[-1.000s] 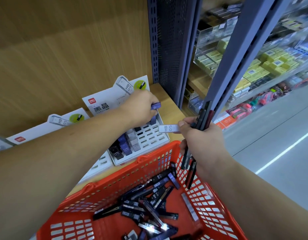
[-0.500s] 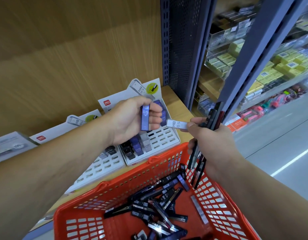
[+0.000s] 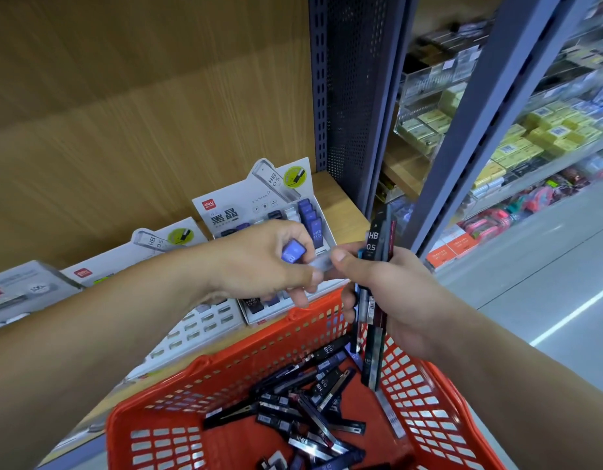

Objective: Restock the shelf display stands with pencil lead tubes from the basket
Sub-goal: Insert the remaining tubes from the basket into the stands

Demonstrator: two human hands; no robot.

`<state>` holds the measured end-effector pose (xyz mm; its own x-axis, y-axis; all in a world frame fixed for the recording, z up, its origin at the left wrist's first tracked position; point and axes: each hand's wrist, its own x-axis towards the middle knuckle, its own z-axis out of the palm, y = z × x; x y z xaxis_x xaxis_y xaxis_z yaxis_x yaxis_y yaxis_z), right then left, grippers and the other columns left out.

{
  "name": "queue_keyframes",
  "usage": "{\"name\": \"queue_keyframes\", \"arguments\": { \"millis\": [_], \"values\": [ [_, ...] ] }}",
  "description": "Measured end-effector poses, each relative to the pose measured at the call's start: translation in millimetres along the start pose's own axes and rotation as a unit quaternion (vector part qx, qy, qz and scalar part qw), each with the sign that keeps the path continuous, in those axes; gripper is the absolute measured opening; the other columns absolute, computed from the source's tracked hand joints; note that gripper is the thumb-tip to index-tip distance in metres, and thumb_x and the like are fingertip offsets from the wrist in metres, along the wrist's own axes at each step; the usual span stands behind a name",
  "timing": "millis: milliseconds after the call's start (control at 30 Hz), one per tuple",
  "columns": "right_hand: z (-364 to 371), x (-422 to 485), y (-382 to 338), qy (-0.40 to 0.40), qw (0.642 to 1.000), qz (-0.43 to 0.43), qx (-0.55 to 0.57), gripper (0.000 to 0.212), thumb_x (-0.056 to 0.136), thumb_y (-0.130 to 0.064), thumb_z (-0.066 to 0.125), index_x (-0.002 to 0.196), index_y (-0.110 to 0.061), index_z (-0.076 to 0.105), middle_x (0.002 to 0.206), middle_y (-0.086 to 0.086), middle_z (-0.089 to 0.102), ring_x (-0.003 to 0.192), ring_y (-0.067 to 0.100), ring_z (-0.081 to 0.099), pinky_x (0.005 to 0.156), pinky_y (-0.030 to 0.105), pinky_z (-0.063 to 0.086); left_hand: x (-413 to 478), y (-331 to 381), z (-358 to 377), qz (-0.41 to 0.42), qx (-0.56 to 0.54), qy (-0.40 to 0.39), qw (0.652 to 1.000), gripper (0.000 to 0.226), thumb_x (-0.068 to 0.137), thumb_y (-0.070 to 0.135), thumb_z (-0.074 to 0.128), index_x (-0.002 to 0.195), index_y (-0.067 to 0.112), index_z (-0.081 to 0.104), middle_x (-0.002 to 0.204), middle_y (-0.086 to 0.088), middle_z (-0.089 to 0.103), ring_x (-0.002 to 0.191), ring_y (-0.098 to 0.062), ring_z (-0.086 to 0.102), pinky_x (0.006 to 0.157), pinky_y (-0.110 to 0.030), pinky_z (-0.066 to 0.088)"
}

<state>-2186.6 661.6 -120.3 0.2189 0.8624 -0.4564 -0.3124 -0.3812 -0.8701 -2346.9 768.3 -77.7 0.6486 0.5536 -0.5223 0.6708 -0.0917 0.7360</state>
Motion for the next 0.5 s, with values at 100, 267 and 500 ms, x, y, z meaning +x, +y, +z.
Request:
{"name": "queue_keyframes", "arguments": {
  "millis": [100,267,500],
  "values": [
    [-2,0,-1,-0.001,1.0,0.018,0.015,0.026,0.099,-0.019,0.069,0.111,0.002,0.061,0.091,0.012,0.078,0.053,0.021,0.052,0.052,0.035,0.049,-4,-5,-6,0.006,-0.088,0.034,0.996,0.015,0.1,0.009,0.064,0.108,0.007,0.052,0.092,-0.006,0.079,0.066,-0.016,0.069,0.045,-0.021,0.039],
    [0,-6,-3,-0.119,0.989,0.073,-0.038,0.024,0.09,-0.02,0.079,0.085,-0.007,0.059,0.064,0.01,0.049,0.052,0.022,0.045,0.054,0.036,0.046,5,2,1,0.053,-0.142,0.089,0.984,0.01,0.096,0.026,0.072,0.09,0.02,0.068,0.071,0.0,0.055,0.06,-0.014,0.041,0.049,-0.025,0.03],
    [2,-9,-7,-0.188,0.979,0.068,-0.048,0.032,0.079,-0.022,0.084,0.073,-0.012,0.054,0.062,0.006,0.039,0.051,0.018,0.038,0.054,0.035,0.042,10,13,13,0.089,-0.15,0.045,0.984,0.056,0.08,0.024,0.089,0.095,-0.015,0.052,0.076,-0.011,0.044,0.068,-0.026,0.037,0.059,-0.034,0.031]
  ]
}}
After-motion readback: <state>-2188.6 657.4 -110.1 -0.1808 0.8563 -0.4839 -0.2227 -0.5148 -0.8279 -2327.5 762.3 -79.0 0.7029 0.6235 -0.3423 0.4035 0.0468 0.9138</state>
